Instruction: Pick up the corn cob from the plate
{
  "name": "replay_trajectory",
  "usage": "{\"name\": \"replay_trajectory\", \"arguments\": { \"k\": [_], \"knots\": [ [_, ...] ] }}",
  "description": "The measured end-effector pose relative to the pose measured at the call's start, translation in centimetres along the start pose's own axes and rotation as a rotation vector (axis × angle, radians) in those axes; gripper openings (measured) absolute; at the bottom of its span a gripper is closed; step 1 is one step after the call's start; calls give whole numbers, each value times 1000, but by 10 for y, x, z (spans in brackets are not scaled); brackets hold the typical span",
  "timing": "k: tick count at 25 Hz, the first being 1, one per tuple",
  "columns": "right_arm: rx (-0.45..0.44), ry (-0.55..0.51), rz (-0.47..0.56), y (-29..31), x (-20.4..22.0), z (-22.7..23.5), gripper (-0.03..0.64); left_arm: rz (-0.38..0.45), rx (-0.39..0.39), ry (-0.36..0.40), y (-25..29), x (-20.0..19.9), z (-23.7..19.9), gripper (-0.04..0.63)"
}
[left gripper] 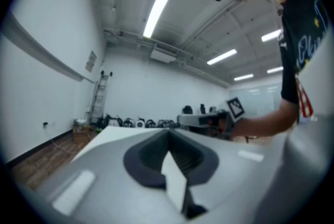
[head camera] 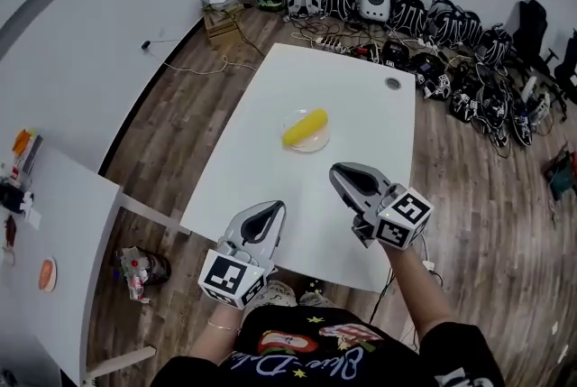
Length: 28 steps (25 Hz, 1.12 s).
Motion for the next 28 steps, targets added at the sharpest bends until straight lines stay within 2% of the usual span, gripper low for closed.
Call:
{"name": "replay_trajectory", "arguments": {
  "k": [4, 7, 9, 10, 12, 13, 16, 19, 22, 25, 28],
  "knots": [
    [-31, -306, -164, 67, -13, 42, 14, -42, 13, -34, 18, 11, -34, 2],
    [-32, -621, -379, 115, 5, 83, 14, -57, 17, -62, 32, 13, -60, 2],
    [-66, -721, -510, 137, 23, 104, 22, -74, 24, -62, 38, 14, -71, 2],
    [-97, -737, -555, 148, 30, 111, 44, -83, 24, -67, 41, 14, -76, 2],
    [-178, -777, -633, 171, 43, 118, 191, -87, 20, -103, 46, 17, -89, 2],
    [-229, -813, -683, 181, 51, 121, 210, -82, 19, -130, 47, 19, -95, 2],
    [-391, -920, -879, 202, 83, 130, 232, -72, 14, -192, 46, 27, -112, 2],
    [-505, -959, -1055, 214, 109, 143, 267, -77, 25, -239, 44, 36, -123, 2],
    [-586, -983, -1163, 223, 124, 155, 276, -70, 40, -272, 41, 41, -132, 0],
    [-641, -991, -1258, 231, 139, 164, 276, -79, 43, -256, 37, 45, -142, 2],
    [-685, -958, -1308, 236, 146, 166, 282, -82, 21, -250, 34, 48, -152, 2]
  ]
}}
Point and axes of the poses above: the fingertips, and each gripper's own axes: y forward along the fingers, z to its right, x out of its underside, the point moved 5 cm from there along -y, backward along the fingers, and after that the axes turned 5 degrees about x, right-handed, at the moved point
